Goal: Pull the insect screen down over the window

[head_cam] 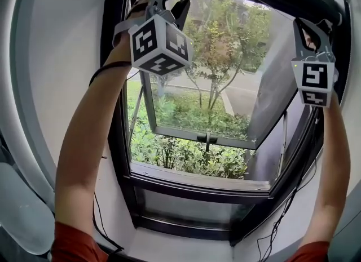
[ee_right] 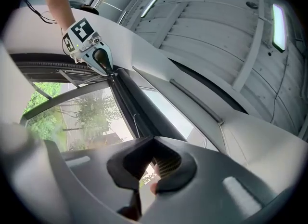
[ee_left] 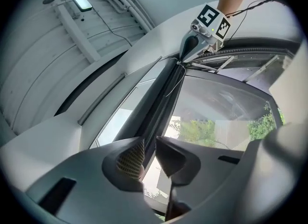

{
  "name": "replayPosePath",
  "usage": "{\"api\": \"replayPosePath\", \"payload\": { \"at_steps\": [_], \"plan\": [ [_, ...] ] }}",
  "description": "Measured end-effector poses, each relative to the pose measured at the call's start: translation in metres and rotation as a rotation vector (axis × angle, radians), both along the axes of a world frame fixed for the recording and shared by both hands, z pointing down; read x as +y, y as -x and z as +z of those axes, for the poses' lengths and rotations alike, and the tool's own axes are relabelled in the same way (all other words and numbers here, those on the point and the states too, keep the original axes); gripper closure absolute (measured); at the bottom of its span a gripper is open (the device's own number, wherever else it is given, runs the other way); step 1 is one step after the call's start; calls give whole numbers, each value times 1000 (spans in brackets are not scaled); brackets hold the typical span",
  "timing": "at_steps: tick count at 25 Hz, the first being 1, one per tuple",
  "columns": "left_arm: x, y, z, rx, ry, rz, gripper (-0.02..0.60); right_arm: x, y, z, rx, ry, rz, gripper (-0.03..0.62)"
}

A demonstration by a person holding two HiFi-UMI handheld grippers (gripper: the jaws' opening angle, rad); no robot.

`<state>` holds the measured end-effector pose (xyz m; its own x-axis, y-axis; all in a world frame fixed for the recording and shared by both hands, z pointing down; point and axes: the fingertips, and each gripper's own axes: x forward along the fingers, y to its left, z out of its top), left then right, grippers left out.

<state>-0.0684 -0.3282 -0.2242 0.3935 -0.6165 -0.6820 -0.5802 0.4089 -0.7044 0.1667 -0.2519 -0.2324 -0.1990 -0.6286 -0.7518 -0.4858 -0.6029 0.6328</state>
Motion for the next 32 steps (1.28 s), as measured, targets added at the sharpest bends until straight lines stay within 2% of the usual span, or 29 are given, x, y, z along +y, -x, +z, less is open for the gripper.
{"api": "replayPosePath", "payload": {
  "at_steps": [4,6,8,11,15,20,26,32],
  "plan": [
    [-13,-3,-13,-24,30,-52,505,-11,-6,-15,34,33,40,583],
    [-17,-5,-14,-51,37,-77,480,-14,-6,-18,52,52,51,539],
    [-19,-6,-15,-67,34,-105,474,-15,-7,-20,61,52,76,536],
    [-25,-6,-17,-90,50,-154,457,-24,-9,-20,97,94,151,510],
    [-35,-3,-33,-166,50,-265,437,-37,-10,-32,169,184,254,465],
    [-41,-7,-48,-176,57,-291,434,-45,-18,-38,209,202,334,464],
    [-63,-2,-52,-245,91,-412,417,-57,-14,-43,274,230,398,450],
    [-77,-2,-56,-273,111,-440,414,-72,-31,-43,309,225,491,450]
  ]
}}
